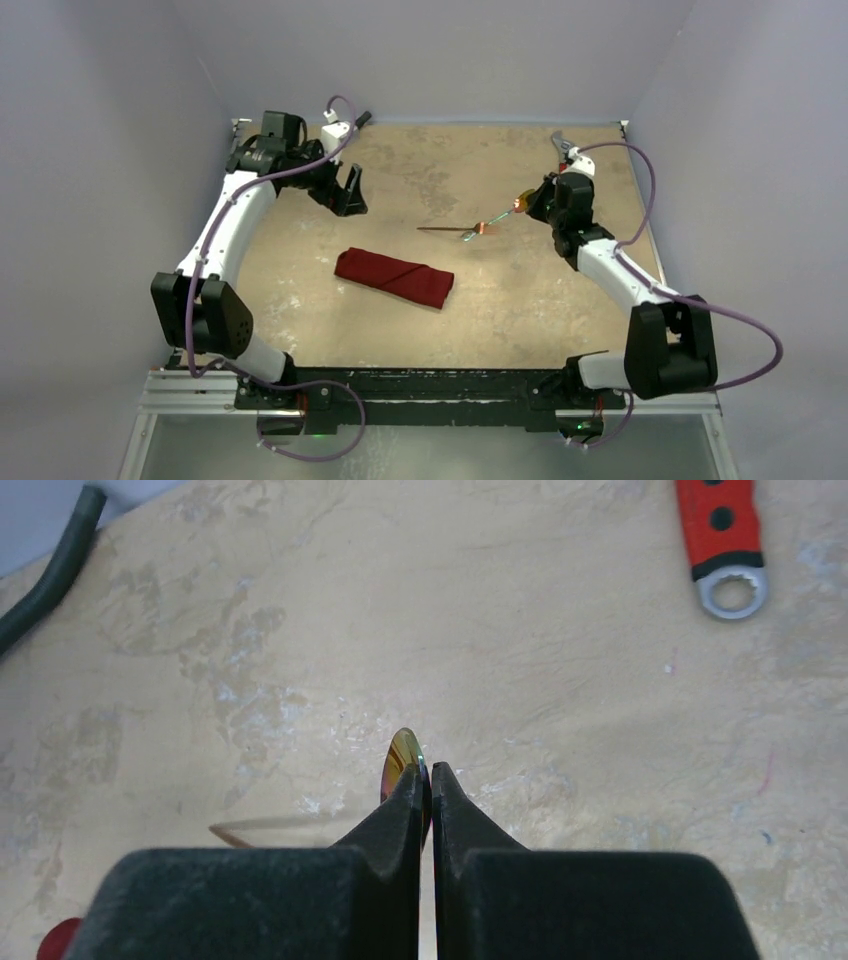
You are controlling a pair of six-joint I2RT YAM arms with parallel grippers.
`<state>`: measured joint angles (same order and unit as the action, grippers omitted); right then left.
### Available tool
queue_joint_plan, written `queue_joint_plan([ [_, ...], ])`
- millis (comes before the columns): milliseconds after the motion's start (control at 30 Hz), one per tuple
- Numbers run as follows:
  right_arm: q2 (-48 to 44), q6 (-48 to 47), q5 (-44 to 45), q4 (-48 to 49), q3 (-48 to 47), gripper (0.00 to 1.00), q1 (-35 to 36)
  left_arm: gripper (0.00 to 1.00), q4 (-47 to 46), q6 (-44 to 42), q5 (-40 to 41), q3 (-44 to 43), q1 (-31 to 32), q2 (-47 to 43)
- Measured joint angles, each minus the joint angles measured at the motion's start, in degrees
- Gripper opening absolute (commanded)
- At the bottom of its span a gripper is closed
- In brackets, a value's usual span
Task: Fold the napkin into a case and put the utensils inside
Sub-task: Pass from the right arm to the left
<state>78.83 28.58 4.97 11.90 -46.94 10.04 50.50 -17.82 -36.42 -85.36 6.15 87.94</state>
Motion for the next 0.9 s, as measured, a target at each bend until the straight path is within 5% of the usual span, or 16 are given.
queue_joint_plan([
  [300, -5.55, 0.55, 9.53, -0.15, 2.49, 0.00, 0.02, 0.99, -1.60, 2.29, -0.66, 0.00, 1.25, 2.27],
  [600, -11.13, 5.84, 23.30, -17.75, -2.78, 0.00, 3.26, 0.99, -2.56, 2.95, -1.92, 0.00, 2.56, 2.27],
  [900, -21.03, 18.82, 15.69, -23.67, -5.73, 0.00, 13.90, 0.99, -4.85, 5.77, -10.01, 0.52, 9.55, 4.83],
])
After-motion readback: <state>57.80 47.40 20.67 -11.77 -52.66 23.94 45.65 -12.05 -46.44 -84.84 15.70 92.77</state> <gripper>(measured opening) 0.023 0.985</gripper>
